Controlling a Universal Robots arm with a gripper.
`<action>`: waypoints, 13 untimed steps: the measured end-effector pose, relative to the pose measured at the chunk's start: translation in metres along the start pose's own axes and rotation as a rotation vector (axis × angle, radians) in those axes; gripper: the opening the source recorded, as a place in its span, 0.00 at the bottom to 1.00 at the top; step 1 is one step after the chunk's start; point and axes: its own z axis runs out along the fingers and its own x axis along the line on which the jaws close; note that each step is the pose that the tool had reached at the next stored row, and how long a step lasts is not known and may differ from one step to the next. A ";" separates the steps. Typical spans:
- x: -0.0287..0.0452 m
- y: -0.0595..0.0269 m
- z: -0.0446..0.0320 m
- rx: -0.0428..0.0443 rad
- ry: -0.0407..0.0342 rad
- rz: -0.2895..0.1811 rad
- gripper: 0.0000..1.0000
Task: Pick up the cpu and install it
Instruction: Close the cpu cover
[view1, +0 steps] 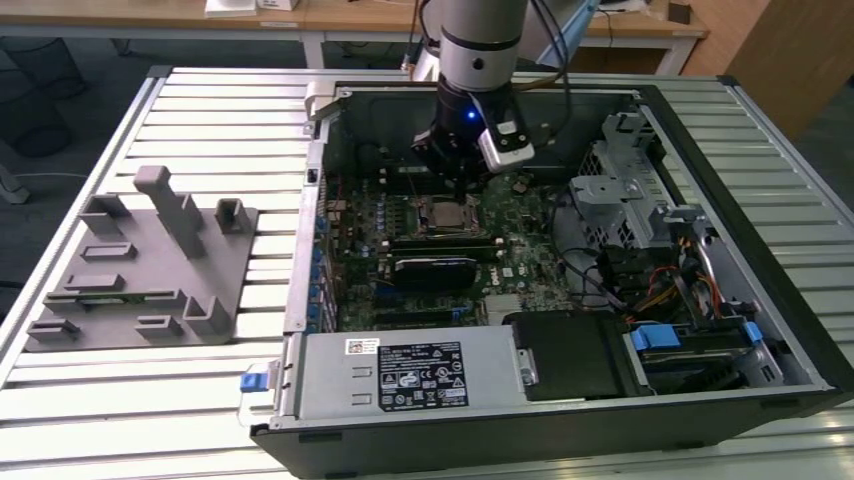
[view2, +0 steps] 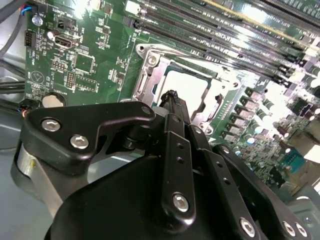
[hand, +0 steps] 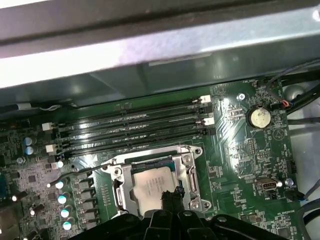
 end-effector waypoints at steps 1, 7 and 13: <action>0.0003 -0.0009 0.0006 -0.0002 -0.0001 -0.004 0.11; 0.0046 -0.0034 0.0045 -0.0006 -0.0004 -0.042 0.11; 0.0135 -0.0050 0.0090 -0.0011 -0.0008 -0.085 0.11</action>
